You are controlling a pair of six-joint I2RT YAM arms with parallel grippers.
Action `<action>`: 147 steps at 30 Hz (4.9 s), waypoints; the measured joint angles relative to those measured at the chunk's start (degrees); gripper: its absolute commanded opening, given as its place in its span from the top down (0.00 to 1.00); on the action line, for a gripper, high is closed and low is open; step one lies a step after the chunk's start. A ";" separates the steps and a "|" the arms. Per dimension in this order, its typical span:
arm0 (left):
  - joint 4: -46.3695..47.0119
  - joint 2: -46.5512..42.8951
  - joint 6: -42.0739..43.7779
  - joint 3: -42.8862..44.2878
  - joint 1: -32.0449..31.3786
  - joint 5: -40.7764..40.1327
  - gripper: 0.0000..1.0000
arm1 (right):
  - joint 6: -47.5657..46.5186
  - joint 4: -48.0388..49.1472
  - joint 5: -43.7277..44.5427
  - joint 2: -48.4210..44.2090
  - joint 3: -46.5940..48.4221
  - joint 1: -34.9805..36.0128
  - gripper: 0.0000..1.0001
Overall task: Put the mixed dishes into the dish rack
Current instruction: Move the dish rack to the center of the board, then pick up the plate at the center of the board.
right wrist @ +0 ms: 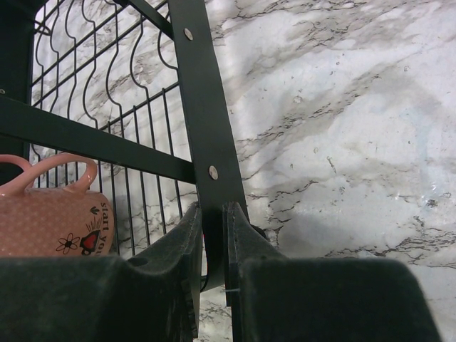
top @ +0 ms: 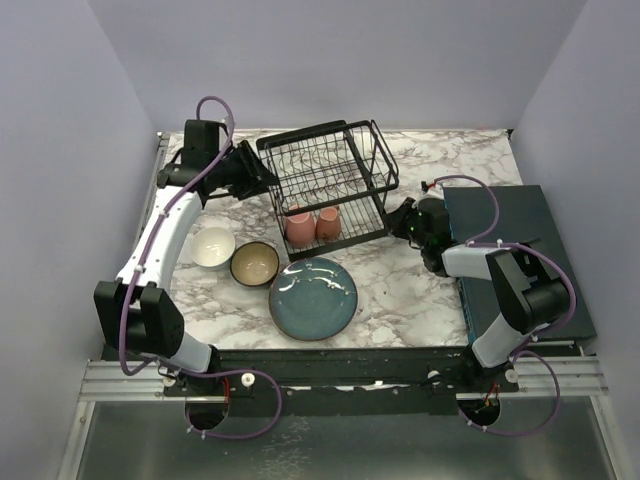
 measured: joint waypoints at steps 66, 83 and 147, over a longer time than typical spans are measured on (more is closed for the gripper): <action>-9.35 -30.84 -5.53 -33.09 3.10 1.14 0.48 | -5.09 -32.13 -19.96 -45.90 -8.33 -1.03 0.21; -11.58 -37.94 -18.69 -44.22 -6.23 -6.60 0.27 | -3.43 -37.99 -30.36 -37.18 -7.85 -0.57 0.21; 16.24 -4.85 -23.08 -40.70 -37.53 -20.28 0.27 | 0.68 -45.35 -26.45 -44.02 -12.66 -0.31 0.20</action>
